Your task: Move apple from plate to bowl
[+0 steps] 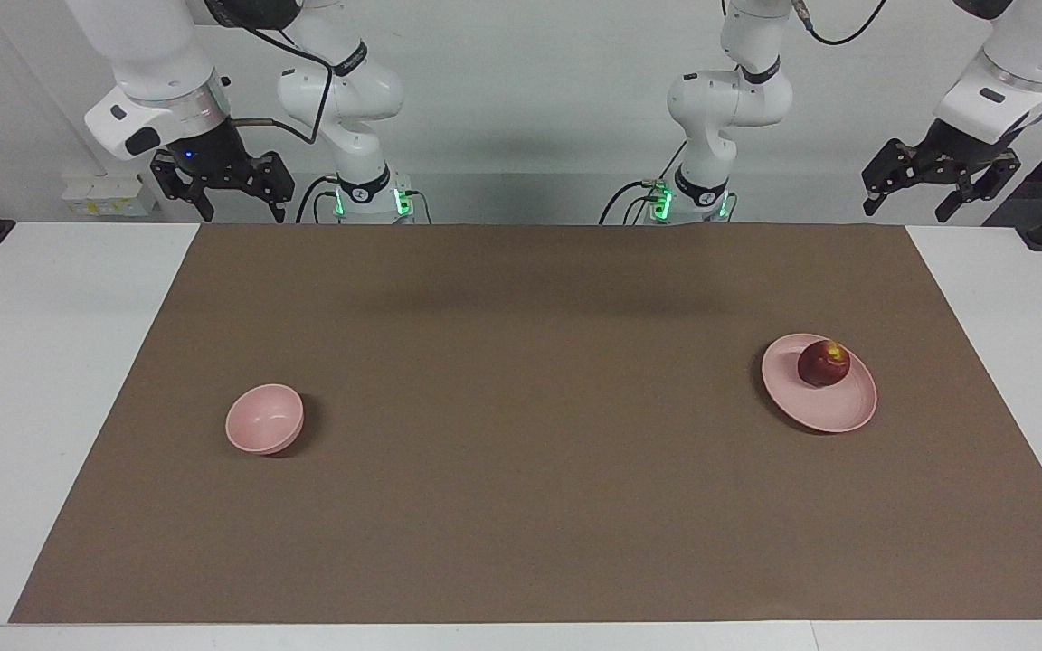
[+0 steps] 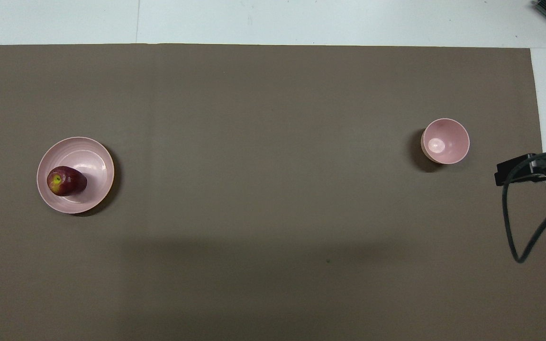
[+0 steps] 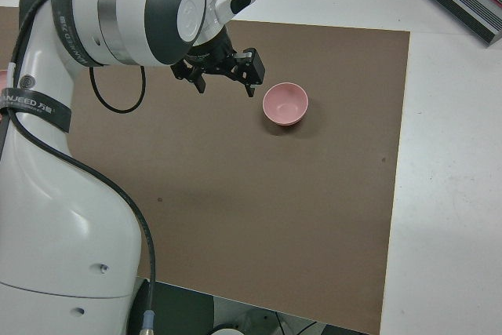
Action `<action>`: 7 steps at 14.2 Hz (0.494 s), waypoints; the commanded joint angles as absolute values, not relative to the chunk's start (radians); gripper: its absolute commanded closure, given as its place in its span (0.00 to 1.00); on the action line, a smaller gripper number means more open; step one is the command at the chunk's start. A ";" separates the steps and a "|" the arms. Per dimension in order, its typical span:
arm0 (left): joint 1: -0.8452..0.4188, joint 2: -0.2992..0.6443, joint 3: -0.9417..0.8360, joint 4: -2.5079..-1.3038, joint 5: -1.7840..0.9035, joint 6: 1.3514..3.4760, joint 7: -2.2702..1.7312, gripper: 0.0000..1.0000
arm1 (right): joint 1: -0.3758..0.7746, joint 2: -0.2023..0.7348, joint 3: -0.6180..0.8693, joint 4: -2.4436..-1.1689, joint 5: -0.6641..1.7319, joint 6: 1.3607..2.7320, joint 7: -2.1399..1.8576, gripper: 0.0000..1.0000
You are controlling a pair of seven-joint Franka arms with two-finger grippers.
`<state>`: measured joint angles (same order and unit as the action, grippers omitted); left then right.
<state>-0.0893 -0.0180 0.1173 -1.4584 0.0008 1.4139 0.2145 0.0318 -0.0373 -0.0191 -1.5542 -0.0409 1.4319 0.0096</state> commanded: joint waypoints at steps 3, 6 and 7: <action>-0.098 -0.029 0.121 -1.463 0.005 1.433 0.206 0.00 | 0.020 -0.028 -0.020 -1.536 -0.014 1.416 -0.017 0.00; -0.100 -0.037 0.120 -1.485 0.005 1.480 0.206 0.00 | 0.020 -0.028 -0.020 -1.536 -0.014 1.416 -0.017 0.00; -0.100 -0.040 0.120 -1.494 0.005 1.482 0.209 0.00 | 0.020 -0.028 -0.020 -1.536 -0.014 1.416 -0.017 0.00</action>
